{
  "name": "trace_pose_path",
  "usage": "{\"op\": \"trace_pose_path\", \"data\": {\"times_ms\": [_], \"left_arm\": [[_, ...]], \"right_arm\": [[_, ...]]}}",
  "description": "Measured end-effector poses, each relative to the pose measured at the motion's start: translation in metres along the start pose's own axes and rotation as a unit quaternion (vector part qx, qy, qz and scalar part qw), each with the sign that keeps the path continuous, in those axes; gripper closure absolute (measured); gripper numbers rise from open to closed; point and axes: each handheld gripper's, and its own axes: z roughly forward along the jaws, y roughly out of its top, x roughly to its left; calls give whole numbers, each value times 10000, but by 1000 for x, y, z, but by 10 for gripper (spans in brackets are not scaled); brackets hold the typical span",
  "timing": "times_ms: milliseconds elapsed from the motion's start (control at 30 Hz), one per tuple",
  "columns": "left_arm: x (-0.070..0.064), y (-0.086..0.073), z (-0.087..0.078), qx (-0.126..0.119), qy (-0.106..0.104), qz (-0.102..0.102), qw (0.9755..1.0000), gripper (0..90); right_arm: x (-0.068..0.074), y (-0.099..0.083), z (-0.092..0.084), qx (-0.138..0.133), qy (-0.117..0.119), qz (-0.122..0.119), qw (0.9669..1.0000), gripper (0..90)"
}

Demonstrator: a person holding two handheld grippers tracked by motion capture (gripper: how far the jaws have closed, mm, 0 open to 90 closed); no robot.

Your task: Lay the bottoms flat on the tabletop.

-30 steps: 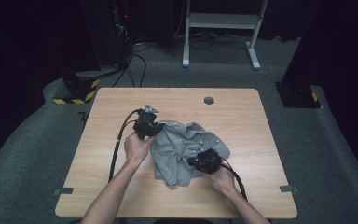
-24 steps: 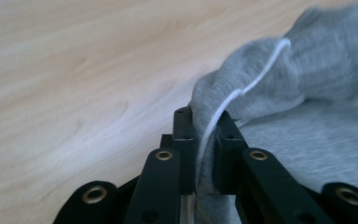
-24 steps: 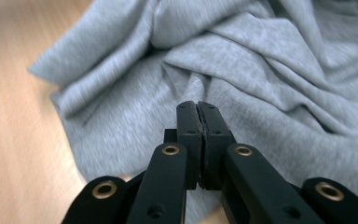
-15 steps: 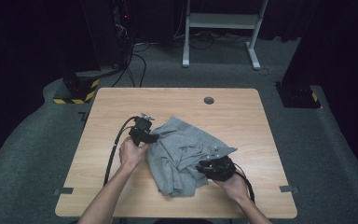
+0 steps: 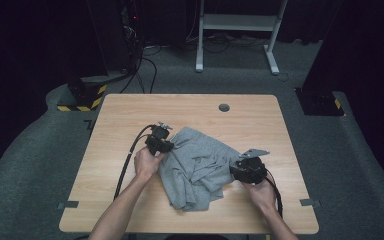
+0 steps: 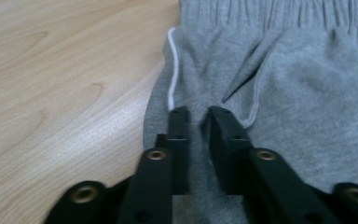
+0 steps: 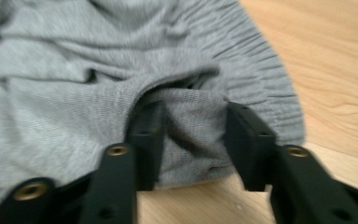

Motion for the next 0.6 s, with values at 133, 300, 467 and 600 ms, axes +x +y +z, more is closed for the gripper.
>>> {"op": "trace_pose_path", "data": {"times_ms": [133, 300, 467, 600], "left_arm": [[3, -1, -7, 34, 76, 69, 9999, 856], [14, -3, -24, -224, 202, -21, 9995, 857], [27, -10, -28, -309, 283, -248, 9988, 838], [32, -14, -23, -90, 377, -366, 9986, 694]], "right_arm": [[2, -1, 18, 370, 84, -275, 9989, 879], [0, 10, 7, 205, 18, -478, 9986, 896], [-7, 35, -7, -101, -179, -624, 9978, 897], [-12, 53, 7, -129, -286, -591, 9978, 894]]}}
